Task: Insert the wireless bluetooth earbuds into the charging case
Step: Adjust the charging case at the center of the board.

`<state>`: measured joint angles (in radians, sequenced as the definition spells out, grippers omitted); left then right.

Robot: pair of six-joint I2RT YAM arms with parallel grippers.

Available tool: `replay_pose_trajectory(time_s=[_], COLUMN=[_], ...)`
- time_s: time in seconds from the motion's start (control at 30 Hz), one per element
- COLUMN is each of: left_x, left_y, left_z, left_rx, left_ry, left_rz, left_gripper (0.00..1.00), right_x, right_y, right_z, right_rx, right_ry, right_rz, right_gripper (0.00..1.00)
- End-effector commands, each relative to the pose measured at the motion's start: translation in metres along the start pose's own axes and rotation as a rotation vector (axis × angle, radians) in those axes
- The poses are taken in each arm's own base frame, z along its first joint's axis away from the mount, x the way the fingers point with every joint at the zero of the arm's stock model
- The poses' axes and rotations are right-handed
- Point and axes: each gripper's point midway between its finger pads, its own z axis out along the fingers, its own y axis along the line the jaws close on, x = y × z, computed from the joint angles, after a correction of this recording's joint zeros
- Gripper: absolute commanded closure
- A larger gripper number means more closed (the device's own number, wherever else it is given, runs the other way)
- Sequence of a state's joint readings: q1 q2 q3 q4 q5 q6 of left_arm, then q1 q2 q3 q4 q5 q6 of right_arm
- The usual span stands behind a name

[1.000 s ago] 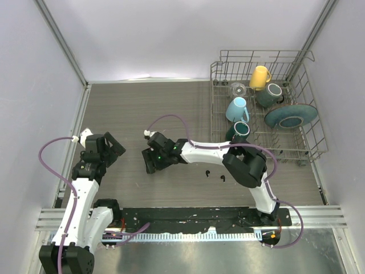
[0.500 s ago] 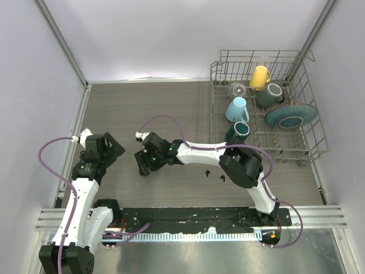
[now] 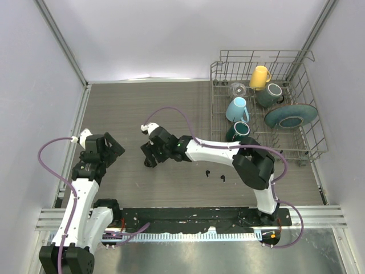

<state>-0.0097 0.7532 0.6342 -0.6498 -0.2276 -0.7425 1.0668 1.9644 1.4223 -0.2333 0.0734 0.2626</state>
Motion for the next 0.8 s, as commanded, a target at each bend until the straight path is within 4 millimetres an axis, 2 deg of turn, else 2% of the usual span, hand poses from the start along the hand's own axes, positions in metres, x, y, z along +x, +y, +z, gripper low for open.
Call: replay_pose_trajectory(time_s=[0.0, 0.07, 0.1, 0.13, 0.27, 0.37, 0.4, 0.47, 0.5, 0.57, 0.67, 0.7, 0.77], left_x=[-0.019, -0.019, -0.019, -0.019, -0.018, -0.018, -0.018, -0.017, -0.017, -0.016, -0.015, -0.015, -0.014], left_y=[-0.006, -0.005, -0.005, -0.005, -0.004, -0.003, -0.003, -0.003, -0.002, -0.003, -0.003, -0.003, -0.003], left_z=[-0.012, -0.012, -0.013, -0.014, -0.015, -0.015, -0.016, -0.015, -0.015, -0.014, -0.013, -0.014, -0.013], left_rx=[0.020, 0.020, 0.021, 0.021, 0.023, 0.020, 0.021, 0.020, 0.019, 0.022, 0.025, 0.027, 0.026], left_ry=[-0.062, -0.062, -0.064, -0.067, -0.064, -0.065, -0.067, -0.066, -0.063, -0.063, -0.061, -0.061, -0.060], left_rz=[-0.010, -0.010, -0.011, -0.013, -0.014, -0.012, -0.013, -0.011, -0.012, -0.014, -0.020, -0.022, -0.021], left_gripper=[0.00, 0.00, 0.00, 0.00, 0.00, 0.00, 0.00, 0.00, 0.00, 0.00, 0.00, 0.00, 0.00], right_x=[-0.042, -0.038, -0.044, -0.038, -0.041, -0.041, -0.040, -0.036, -0.043, -0.040, -0.053, -0.047, -0.048], right_y=[-0.014, -0.016, -0.015, -0.014, -0.004, -0.005, -0.012, -0.011, -0.010, -0.010, 0.001, -0.001, 0.000], right_z=[0.004, 0.016, 0.016, 0.025, 0.028, 0.025, 0.021, 0.014, 0.010, 0.004, -0.001, 0.005, 0.004], right_rx=[0.042, 0.059, 0.065, 0.073, 0.069, 0.120, 0.179, 0.242, 0.265, 0.349, 0.378, 0.398, 0.412], right_ry=[-0.071, -0.038, -0.030, -0.005, 0.004, 0.008, 0.006, 0.009, -0.015, -0.032, -0.050, -0.031, -0.019], right_rz=[0.072, 0.129, 0.161, 0.220, 0.392, 0.511, 0.535, 0.588, 0.594, 0.621, 0.668, 0.675, 0.693], right_gripper=[0.24, 0.25, 0.25, 0.25, 0.25, 0.27, 0.26, 0.26, 0.25, 0.24, 0.24, 0.24, 0.25])
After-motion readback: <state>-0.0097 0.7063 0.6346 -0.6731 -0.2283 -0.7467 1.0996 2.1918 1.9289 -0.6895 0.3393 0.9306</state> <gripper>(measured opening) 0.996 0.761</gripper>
